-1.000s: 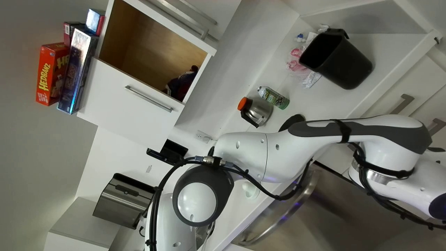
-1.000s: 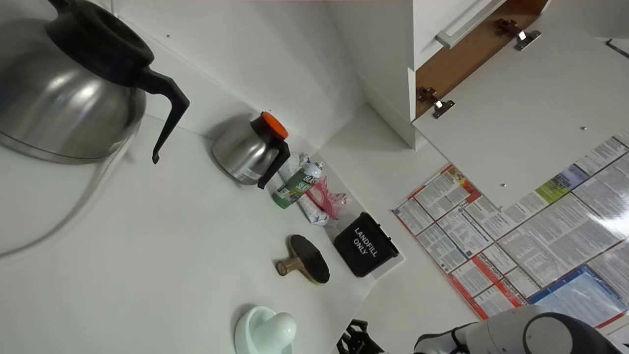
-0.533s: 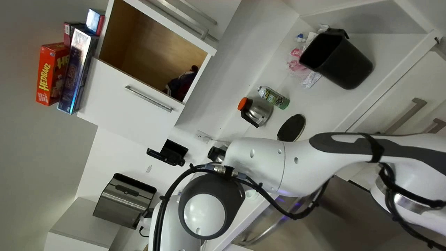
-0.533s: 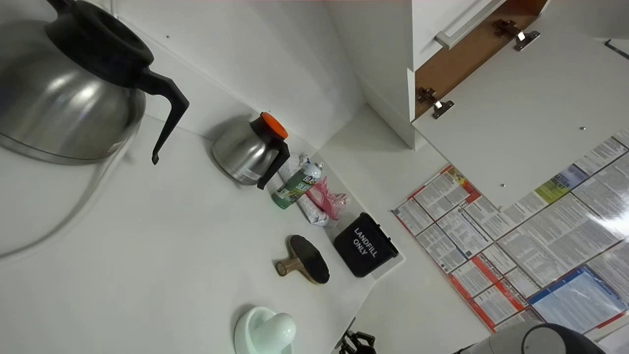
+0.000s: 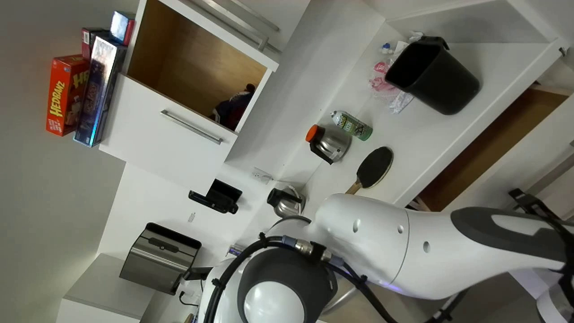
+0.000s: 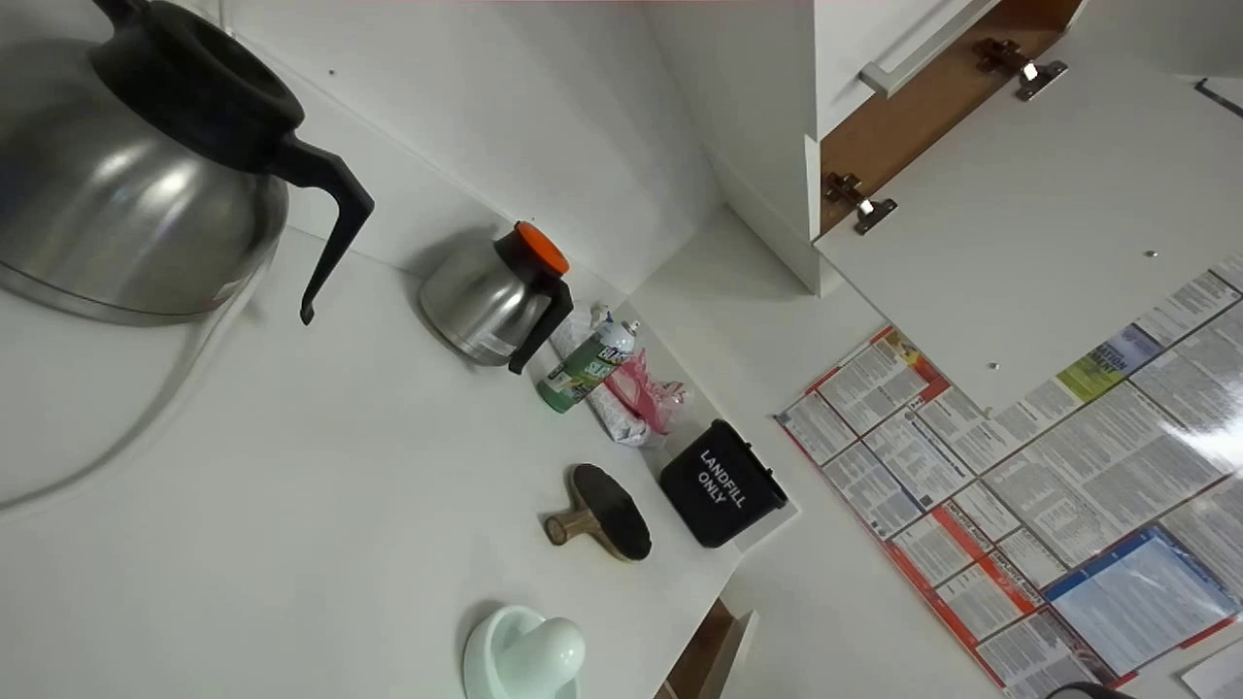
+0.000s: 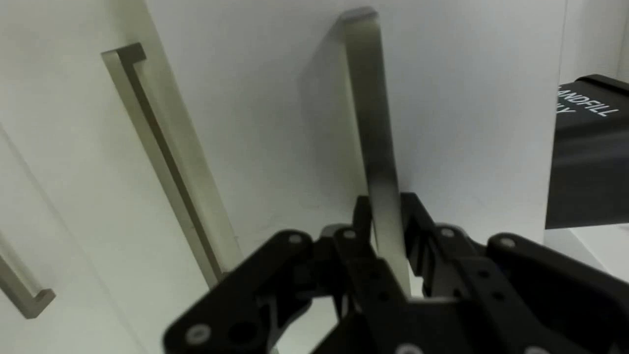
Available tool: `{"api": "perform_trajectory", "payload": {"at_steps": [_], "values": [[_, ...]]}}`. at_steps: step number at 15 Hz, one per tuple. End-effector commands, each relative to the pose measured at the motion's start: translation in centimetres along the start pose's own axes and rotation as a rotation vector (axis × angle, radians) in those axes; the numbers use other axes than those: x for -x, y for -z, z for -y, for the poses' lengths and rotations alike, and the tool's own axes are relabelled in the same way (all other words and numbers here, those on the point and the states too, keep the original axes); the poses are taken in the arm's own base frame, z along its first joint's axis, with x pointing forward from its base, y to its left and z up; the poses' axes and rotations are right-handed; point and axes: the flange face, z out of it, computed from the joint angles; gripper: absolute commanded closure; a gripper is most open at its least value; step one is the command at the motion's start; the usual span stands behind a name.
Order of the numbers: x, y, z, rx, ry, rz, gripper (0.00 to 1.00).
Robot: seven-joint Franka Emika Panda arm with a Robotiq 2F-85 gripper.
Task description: Open the topmost drawer and place the black paddle inside the drawer
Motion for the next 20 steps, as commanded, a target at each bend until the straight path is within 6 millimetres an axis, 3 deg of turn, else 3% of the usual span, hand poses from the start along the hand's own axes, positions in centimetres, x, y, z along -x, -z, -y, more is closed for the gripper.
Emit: {"api": "perform_trajectory", "payload": {"at_steps": [1,8,12,13,14,17,20], "values": [[-1.9,4.6,-1.1,0.039,-0.048,-0.079,0.95],[-2.8,11.9,-2.2,0.066,-0.084,-0.147,0.95],[-2.9,14.2,-1.9,0.057,-0.099,-0.172,0.95],[-2.8,14.6,-1.5,0.060,-0.100,-0.174,0.56],[-2.6,14.9,-1.0,0.059,-0.101,-0.171,0.55],[-2.2,16.1,0.9,0.114,-0.133,-0.189,0.32],[-0.4,17.6,3.5,0.191,-0.129,-0.238,0.10]]}}
